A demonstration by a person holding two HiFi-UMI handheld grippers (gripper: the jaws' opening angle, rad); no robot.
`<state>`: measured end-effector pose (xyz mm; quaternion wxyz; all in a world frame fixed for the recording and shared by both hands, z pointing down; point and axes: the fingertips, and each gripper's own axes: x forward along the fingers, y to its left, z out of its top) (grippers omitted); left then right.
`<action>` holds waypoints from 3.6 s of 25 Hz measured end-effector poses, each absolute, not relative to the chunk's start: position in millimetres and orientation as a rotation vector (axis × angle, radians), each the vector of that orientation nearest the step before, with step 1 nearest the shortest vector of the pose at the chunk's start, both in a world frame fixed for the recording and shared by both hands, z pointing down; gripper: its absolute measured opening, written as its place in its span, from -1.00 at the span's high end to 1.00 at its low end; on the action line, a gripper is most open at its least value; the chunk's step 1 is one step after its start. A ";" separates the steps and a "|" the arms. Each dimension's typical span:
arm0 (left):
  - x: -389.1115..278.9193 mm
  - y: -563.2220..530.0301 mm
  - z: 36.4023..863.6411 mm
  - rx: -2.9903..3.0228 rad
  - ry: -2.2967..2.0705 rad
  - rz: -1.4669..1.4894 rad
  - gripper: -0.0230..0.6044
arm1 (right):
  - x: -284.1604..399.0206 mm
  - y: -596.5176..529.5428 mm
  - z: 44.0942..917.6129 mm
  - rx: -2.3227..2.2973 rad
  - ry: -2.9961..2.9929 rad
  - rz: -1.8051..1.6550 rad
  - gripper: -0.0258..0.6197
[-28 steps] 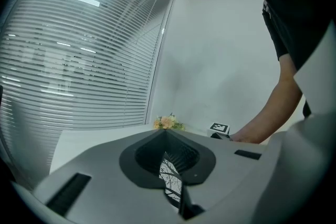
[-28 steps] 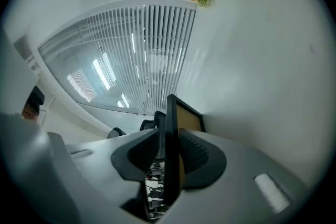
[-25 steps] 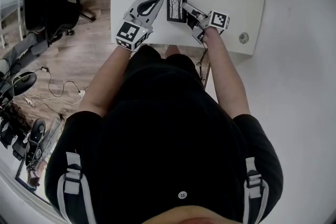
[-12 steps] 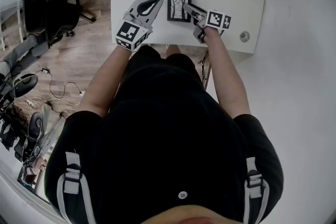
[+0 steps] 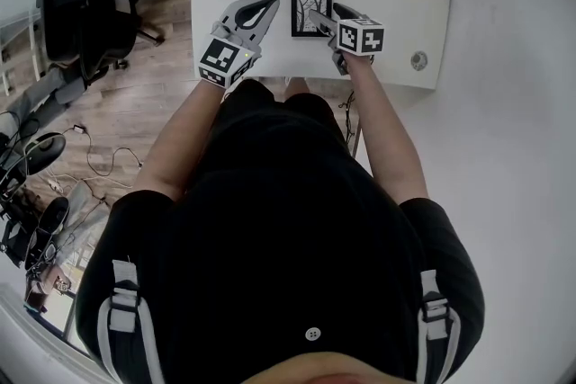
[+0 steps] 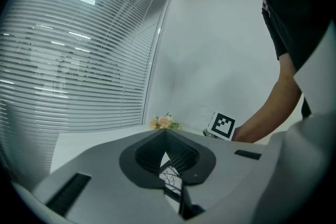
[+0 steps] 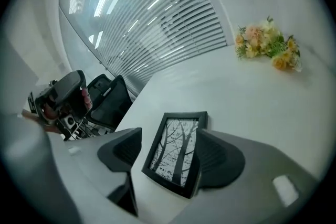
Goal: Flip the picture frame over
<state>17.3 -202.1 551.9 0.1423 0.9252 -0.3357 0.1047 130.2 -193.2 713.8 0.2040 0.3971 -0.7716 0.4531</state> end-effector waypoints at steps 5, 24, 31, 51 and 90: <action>13.2 -202.6 542.9 2.682 -0.956 0.328 0.92 | 119.6 -195.1 690.7 1.122 -2.190 1.233 -0.12; 20.8 -181.0 497.5 2.771 -0.739 0.289 0.92 | 104.1 -185.6 518.3 1.257 -2.551 0.803 -0.12; 23.6 -171.4 465.8 2.790 -0.707 0.221 0.92 | 103.6 -174.9 460.3 1.288 -2.661 0.536 -0.06; 43.0 -165.7 396.0 2.927 -0.665 0.122 0.92 | 90.8 -153.7 388.7 1.291 -2.774 0.178 0.75; 44.1 -169.7 378.0 2.951 -0.689 0.072 0.92 | 100.8 -162.7 373.5 1.354 -2.770 0.124 0.89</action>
